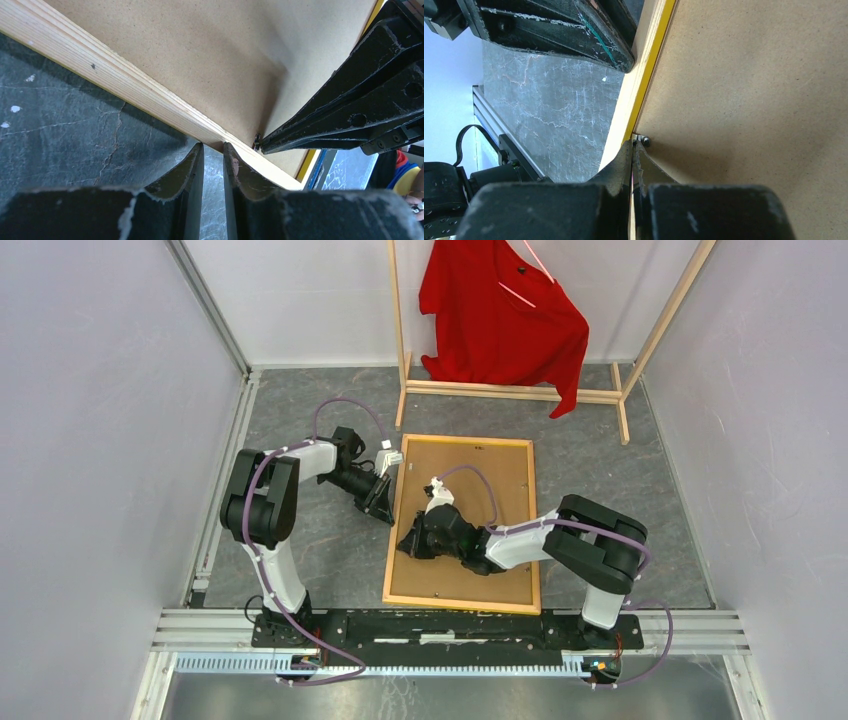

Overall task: Put the photo into the frame
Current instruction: Install the photo frame at the center of the board.

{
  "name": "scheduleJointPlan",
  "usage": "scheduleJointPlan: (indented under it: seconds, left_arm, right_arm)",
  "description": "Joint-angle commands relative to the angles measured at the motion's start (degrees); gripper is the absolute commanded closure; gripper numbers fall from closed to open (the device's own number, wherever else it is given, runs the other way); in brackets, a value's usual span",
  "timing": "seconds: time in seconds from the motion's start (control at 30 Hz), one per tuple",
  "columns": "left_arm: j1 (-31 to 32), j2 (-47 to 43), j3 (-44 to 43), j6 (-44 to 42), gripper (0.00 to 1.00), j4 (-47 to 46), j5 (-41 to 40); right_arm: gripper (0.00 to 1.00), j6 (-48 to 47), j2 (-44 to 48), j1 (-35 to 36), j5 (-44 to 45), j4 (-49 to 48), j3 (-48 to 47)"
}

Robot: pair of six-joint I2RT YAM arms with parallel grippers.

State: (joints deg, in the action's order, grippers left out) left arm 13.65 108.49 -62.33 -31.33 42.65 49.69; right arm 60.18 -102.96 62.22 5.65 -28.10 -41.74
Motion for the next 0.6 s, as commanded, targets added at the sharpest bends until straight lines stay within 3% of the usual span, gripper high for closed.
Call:
scheduleJointPlan:
  seconds: [0.0, 0.2, 0.4, 0.57]
  left_arm:
    - [0.68, -0.68, 1.07, -1.37, 0.73, -1.26, -2.94]
    - [0.7, -1.12, 0.88, -1.18, 0.73, -1.04, -3.1]
    - [-1.6, -2.08, -4.44, -1.79, 0.72, 3.61, -1.64]
    - [-2.91, -0.07, -11.74, 3.46, 0.63, 2.41, -0.24]
  right_arm:
    - [1.0, -1.04, -1.55, -0.75, 2.54, 0.5, -1.73]
    - [1.0, -2.68, 0.77, -1.35, 1.97, 0.02, -1.53]
    - [0.99, -6.15, 10.43, -5.82, -2.69, -2.23, 2.42]
    - [0.79, -11.37, 15.43, -11.83, -5.46, -0.33, 2.22]
